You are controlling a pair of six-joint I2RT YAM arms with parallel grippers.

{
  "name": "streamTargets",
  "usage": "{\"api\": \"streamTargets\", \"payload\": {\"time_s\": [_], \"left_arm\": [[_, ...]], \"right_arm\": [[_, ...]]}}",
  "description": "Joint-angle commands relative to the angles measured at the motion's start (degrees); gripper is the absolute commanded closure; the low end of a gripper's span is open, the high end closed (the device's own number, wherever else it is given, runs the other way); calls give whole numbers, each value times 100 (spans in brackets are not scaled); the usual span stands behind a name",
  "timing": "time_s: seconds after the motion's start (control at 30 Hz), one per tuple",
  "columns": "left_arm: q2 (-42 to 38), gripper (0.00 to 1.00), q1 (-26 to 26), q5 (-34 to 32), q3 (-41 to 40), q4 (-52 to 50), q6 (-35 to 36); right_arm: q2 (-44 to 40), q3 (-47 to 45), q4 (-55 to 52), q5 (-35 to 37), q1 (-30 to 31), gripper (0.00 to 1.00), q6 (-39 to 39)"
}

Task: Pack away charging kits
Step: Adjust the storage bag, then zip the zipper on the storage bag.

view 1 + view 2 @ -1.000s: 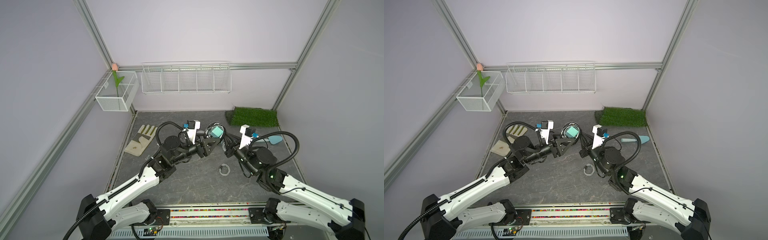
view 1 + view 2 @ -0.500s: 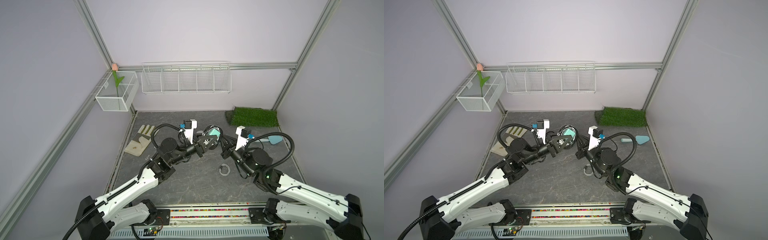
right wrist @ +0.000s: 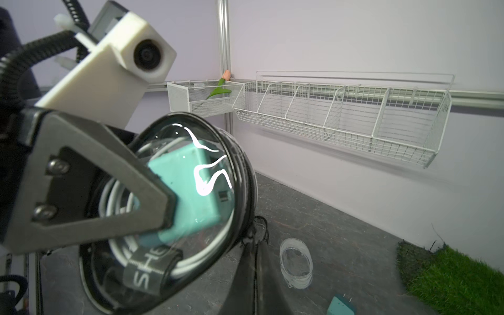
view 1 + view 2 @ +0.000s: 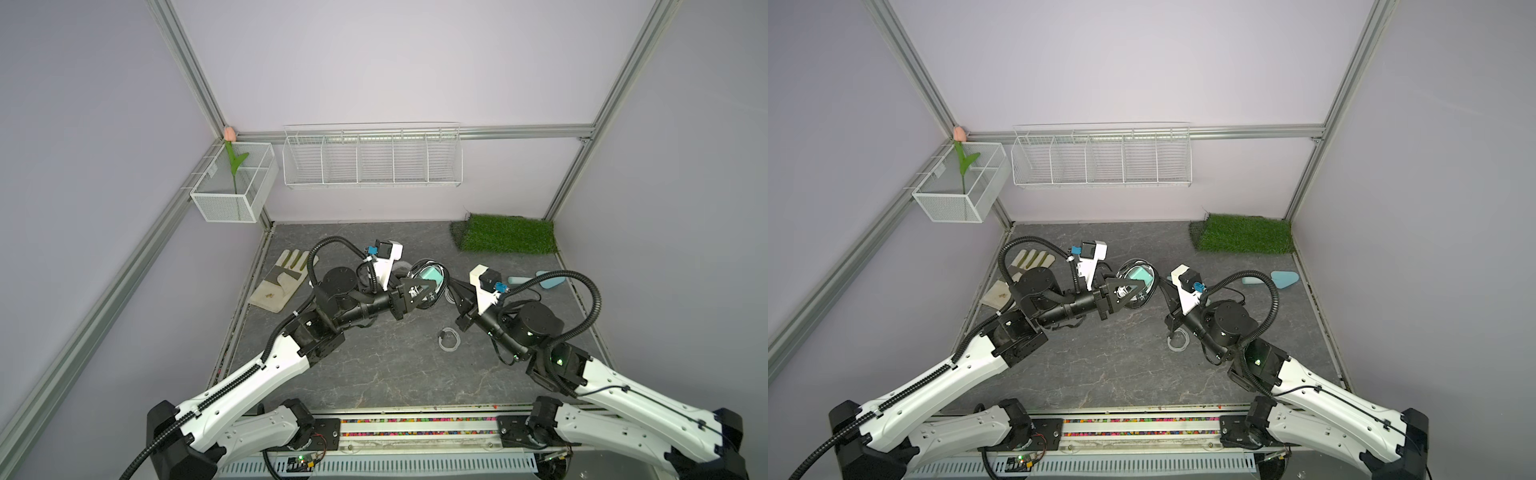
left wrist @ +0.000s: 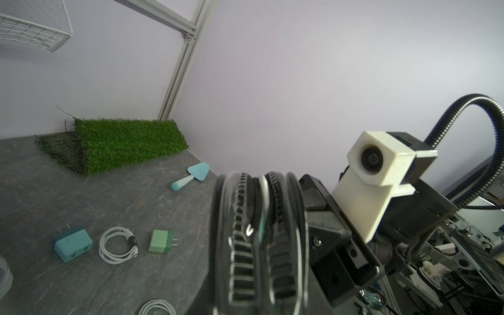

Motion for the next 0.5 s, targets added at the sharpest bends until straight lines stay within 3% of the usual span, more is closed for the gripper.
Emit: {"api": "streamTargets", "payload": {"time_s": [0.0,0.13,0.3,0.47], "left_arm": [[-223,100,59,253,111,-1084,294],[-177,100,58,470,123,-1486,463],[-162,100,51,642,-14,-1663,598],[40,100,59,927,16,-1867,815]], "right_arm": [[-234,187,-258,-80,-187,94,-1165],[-57,550,-840,-492,-230,94,-1715],[39,724,-1148,-276,-401,94,-2074],[121,997,-1495,-1016,-588,94,-2156]]}}
